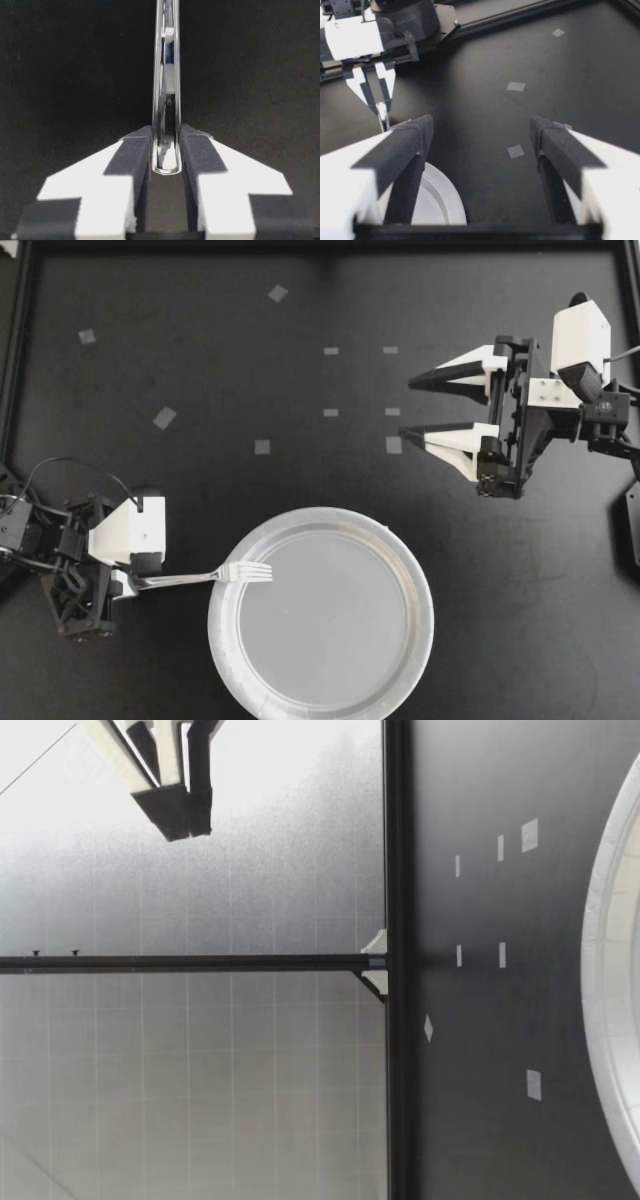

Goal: Pick up the fork and place it on the plate.

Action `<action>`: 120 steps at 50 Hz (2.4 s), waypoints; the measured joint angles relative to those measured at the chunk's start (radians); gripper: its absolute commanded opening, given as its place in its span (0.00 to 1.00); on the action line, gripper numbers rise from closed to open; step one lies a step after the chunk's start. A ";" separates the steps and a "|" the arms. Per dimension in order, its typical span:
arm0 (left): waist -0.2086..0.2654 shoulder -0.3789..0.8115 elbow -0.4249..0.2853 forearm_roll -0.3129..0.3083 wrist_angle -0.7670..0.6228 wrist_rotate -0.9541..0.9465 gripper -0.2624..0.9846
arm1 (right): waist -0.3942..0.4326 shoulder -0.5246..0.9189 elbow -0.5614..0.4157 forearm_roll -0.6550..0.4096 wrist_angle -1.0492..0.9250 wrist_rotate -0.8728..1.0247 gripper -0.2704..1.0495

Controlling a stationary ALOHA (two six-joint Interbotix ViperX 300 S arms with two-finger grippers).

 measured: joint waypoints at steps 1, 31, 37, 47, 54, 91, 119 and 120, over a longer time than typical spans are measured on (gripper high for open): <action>0.000 0.000 0.000 0.002 0.000 -0.003 0.22 | 0.000 -0.002 0.000 0.000 0.000 0.000 0.74; 0.000 0.002 0.000 0.000 -0.008 -0.009 0.64 | 0.000 0.000 0.000 0.002 0.000 0.018 0.74; 0.000 0.002 0.000 0.000 -0.008 -0.011 0.64 | 0.000 0.000 0.000 0.002 0.000 0.020 0.74; 0.000 0.002 0.000 0.000 -0.008 -0.011 0.65 | 0.000 0.000 0.000 0.002 0.000 0.020 0.74; 0.000 0.000 0.000 0.000 -0.008 -0.011 0.65 | 0.000 0.000 -0.002 0.002 0.000 0.020 0.74; 0.000 0.012 0.000 0.000 -0.035 -0.009 0.65 | 0.000 -0.002 0.000 0.002 0.000 0.021 0.74; 0.000 0.094 -0.023 0.000 -0.011 -0.014 0.65 | 0.000 0.005 0.000 0.002 0.002 0.043 0.74; 0.000 0.094 -0.025 0.000 -0.011 -0.015 0.65 | 0.000 0.005 0.000 0.000 0.002 0.044 0.74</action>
